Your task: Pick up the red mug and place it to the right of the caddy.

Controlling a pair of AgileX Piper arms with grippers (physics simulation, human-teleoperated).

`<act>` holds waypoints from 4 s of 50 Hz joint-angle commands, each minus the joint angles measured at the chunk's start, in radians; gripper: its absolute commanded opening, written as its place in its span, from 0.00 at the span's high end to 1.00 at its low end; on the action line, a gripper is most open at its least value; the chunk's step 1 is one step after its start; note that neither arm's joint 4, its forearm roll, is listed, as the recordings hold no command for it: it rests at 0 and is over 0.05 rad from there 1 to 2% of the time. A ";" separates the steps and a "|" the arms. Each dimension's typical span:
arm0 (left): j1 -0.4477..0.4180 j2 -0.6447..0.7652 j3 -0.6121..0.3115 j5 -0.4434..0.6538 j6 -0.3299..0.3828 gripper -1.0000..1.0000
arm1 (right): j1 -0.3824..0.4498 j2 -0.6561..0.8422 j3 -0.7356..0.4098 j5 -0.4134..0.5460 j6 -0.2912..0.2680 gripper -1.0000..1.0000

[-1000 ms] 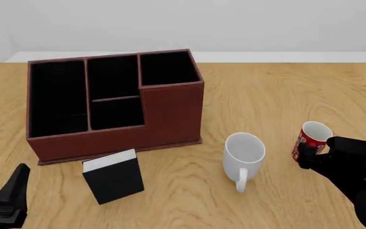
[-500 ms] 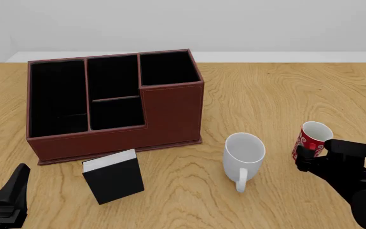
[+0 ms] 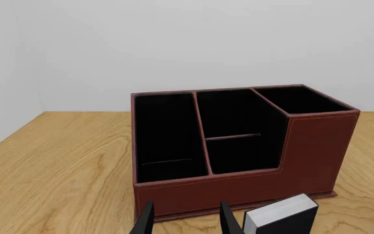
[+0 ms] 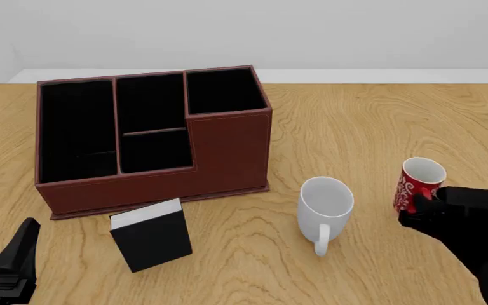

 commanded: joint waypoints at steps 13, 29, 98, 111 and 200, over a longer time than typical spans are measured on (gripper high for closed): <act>0.000 0.000 0.000 0.000 0.000 0.00 | 0.030 -0.295 -0.094 0.237 -0.103 1.00; 0.000 0.000 0.000 0.000 0.000 0.00 | 0.167 -0.103 -0.426 0.298 -0.122 1.00; 0.000 0.000 0.000 0.000 0.000 0.00 | 0.402 0.590 -1.077 0.504 0.069 1.00; 0.000 0.000 0.000 0.000 0.000 0.00 | 0.406 0.634 -1.082 0.501 0.070 1.00; 0.000 0.000 0.000 0.000 0.000 0.00 | 0.409 0.730 -1.024 0.450 0.089 1.00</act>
